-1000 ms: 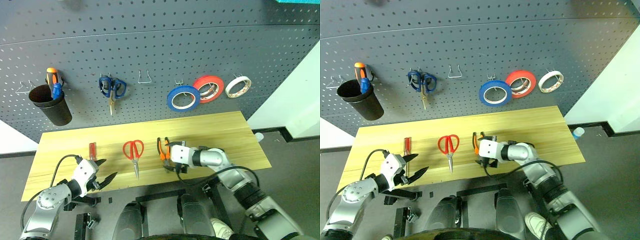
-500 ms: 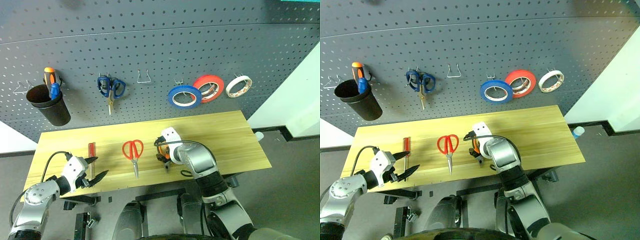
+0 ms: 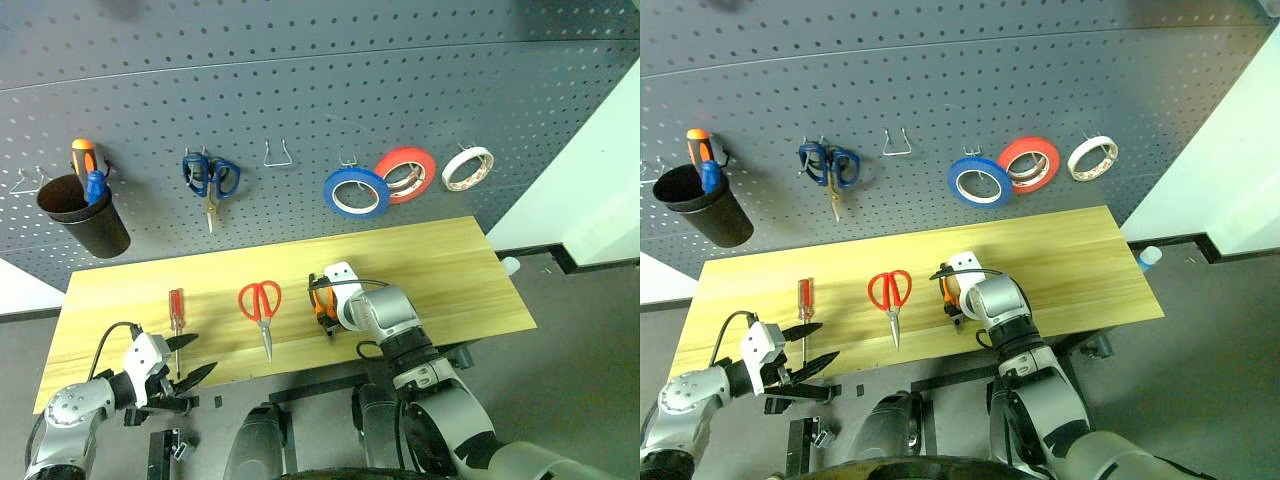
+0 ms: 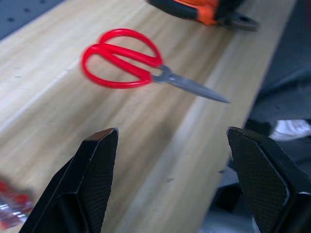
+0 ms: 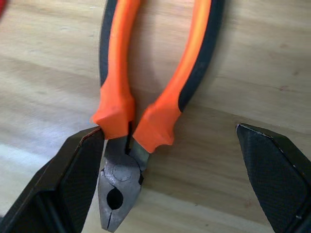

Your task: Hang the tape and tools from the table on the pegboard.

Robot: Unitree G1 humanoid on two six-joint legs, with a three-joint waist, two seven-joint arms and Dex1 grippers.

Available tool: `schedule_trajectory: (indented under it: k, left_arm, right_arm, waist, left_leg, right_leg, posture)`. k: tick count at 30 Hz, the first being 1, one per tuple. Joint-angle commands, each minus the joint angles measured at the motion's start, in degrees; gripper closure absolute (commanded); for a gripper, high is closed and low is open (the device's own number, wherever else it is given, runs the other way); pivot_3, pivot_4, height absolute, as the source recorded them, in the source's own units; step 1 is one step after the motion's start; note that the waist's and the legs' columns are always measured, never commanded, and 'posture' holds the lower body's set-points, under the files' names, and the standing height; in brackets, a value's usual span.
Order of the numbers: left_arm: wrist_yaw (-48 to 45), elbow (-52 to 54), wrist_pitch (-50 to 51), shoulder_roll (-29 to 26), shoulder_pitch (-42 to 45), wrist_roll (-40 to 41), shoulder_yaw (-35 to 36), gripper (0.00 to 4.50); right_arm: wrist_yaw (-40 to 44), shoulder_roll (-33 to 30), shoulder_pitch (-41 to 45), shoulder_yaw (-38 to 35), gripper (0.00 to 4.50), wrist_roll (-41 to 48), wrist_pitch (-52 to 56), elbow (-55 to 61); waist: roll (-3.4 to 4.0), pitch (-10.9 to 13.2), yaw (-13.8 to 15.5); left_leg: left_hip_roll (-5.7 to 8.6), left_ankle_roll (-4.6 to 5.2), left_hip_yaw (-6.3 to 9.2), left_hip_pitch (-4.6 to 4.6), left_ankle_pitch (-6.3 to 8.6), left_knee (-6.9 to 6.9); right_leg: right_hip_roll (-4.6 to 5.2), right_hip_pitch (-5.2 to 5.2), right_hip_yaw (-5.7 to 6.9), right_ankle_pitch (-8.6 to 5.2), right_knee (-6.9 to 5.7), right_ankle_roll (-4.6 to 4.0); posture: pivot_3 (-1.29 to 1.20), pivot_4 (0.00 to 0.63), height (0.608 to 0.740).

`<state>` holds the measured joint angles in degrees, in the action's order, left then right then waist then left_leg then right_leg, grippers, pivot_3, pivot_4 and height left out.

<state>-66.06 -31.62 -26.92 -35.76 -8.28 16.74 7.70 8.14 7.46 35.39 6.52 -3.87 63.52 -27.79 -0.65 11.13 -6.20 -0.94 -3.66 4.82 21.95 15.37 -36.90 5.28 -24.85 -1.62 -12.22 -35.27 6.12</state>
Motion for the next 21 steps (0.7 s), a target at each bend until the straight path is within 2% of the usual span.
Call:
schedule_trajectory:
  k: [1,9,21]
  left_arm:
    - [-2.1,0.6,-1.3,-1.2,-2.2,1.1,1.2,0.77]
    - [-0.8,5.1,1.0,-1.7,-3.9,0.9,1.1,0.77]
    - [3.6,20.2,11.5,-1.9,-6.8,1.4,0.9,0.77]
  right_arm:
    - [-0.4,5.2,4.8,-0.2,0.06,2.3,-1.9,-1.2]
    - [-0.2,6.1,7.6,1.0,0.06,5.2,-3.4,-3.9]
    - [-6.7,7.7,13.6,-4.0,0.06,8.8,-11.8,-19.5]
  waist:
    - [0.04,0.0,-0.2]
    - [0.14,0.1,-0.7]
    - [0.19,0.2,-0.9]
  left_leg:
    - [0.00,0.00,0.00,0.02,0.00,0.00]
    - [-0.01,0.01,0.07,0.34,0.00,-0.01]
    - [-0.02,0.01,0.07,0.35,0.00,0.02]
  right_leg:
    - [0.00,-0.03,0.00,0.00,-0.01,0.00]
    - [-0.02,-0.32,0.02,0.00,-0.06,0.01]
    - [-0.04,-0.37,0.02,0.00,-0.07,0.01]
  posture:
    - [-0.06,0.197,0.730]
    - [-0.05,0.194,0.730]
    - [-0.05,0.189,0.730]
